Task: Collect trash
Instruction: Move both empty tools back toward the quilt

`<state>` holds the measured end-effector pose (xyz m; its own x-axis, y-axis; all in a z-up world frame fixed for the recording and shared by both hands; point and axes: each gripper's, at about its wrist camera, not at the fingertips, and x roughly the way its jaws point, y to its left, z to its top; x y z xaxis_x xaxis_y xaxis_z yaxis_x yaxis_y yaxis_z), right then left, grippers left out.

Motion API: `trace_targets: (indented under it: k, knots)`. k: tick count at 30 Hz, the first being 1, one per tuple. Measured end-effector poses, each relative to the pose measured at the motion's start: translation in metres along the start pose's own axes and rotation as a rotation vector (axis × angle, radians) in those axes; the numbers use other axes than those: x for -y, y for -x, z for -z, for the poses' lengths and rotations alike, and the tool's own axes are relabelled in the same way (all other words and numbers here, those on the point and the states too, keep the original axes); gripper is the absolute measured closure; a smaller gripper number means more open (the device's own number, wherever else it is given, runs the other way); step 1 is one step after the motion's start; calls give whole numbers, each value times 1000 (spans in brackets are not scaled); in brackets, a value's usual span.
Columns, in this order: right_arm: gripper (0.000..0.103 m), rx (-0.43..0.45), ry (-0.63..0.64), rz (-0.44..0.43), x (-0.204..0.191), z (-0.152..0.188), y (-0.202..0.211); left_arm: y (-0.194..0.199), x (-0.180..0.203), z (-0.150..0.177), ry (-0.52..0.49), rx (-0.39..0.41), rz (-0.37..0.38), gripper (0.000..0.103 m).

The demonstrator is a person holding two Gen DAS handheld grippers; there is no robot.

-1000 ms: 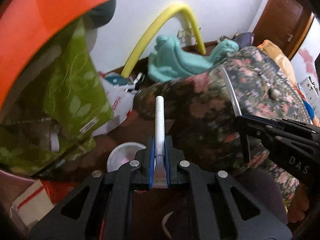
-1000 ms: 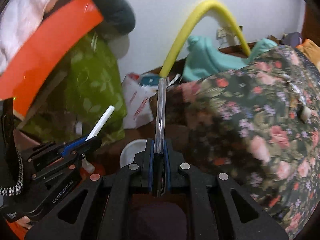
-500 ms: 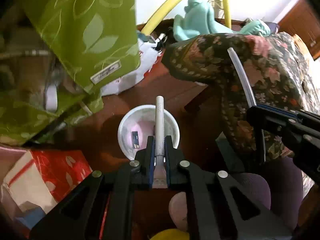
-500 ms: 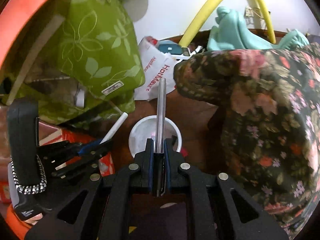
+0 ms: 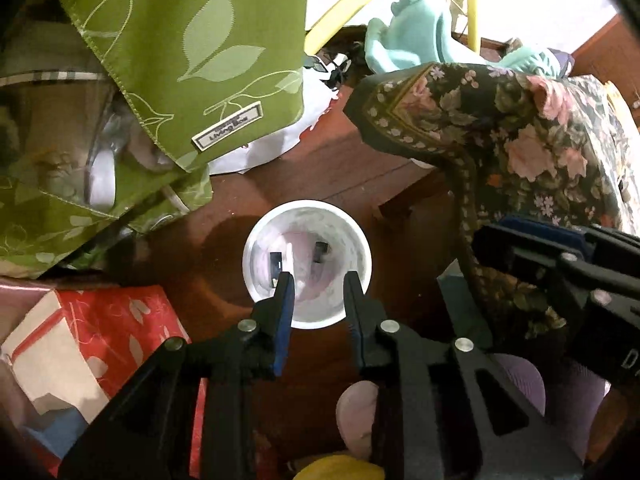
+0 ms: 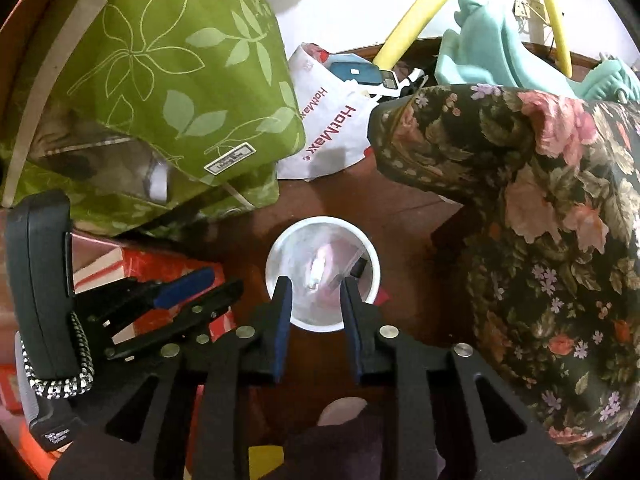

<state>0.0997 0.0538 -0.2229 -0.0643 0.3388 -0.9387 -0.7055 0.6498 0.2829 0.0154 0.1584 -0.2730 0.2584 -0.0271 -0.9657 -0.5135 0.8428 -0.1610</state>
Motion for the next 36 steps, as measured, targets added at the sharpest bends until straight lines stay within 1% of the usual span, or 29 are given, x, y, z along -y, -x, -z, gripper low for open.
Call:
trace_targets:
  k: [5, 9, 18, 25, 27, 30, 36]
  knots:
    - [80, 10, -9, -9, 8, 5, 14, 10, 8, 0, -31, 24, -1, 80]
    - [80, 47, -8, -1, 12, 9, 31, 26, 19, -2, -51, 60, 10, 80]
    - [80, 173, -46, 7, 29, 25, 87, 71, 60, -3, -120, 156, 27, 80]
    - [80, 274, -109, 32, 61, 40, 130, 102, 106, -6, -178, 228, 45, 80]
    - [80, 301, -126, 40, 72, 45, 142, 111, 125, -8, -197, 248, 59, 80]
    - [80, 351, -153, 71, 92, 55, 164, 118, 149, -10, -224, 265, 82, 80]
    - [80, 436, -219, 142, 142, 77, 206, 126, 213, -17, -324, 289, 107, 80]
